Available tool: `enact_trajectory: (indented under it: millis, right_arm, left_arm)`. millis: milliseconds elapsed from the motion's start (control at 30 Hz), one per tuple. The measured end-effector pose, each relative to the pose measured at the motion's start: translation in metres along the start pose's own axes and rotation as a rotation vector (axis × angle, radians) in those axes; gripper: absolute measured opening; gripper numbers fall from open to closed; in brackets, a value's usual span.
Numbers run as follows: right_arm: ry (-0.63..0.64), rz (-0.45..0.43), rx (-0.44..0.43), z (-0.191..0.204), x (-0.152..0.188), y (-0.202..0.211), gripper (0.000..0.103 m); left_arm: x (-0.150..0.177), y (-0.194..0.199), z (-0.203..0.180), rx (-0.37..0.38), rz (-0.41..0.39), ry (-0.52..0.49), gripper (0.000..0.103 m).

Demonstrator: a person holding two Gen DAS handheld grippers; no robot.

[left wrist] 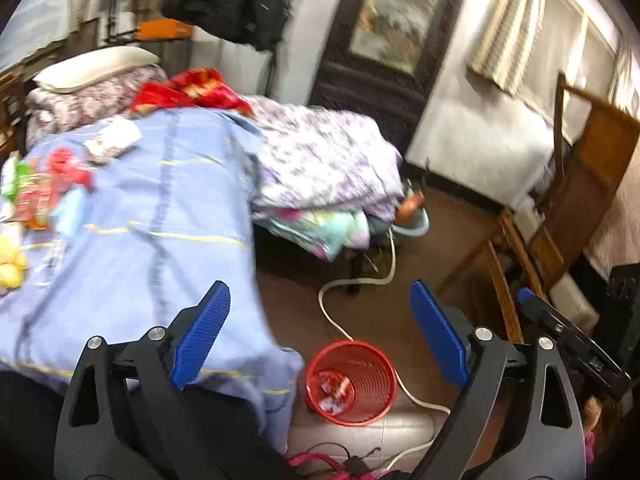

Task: Collect trash
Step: 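Carry both items to the red wastebasket and open both tools to drop them, then return both tools to the trash on the bed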

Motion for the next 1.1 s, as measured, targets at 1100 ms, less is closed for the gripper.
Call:
enact_trajectory:
  millis: [1100]
  right_arm:
    - [0.299, 0.268, -0.221, 0.304, 0.013, -0.131, 0.097]
  left_arm:
    - [0.054, 0.140, 0.384, -0.337, -0.228, 0.600, 0.096]
Point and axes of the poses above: each gripper's, at about its wrist camera, not at the fingertips, and y roughly against the way its jaws point, z to its left, x to its underside, the point moved 7 cm from there along -y, roughly the way its jaws point, and after that the axes turned 8 degrees about z, right-handed, at the moved point
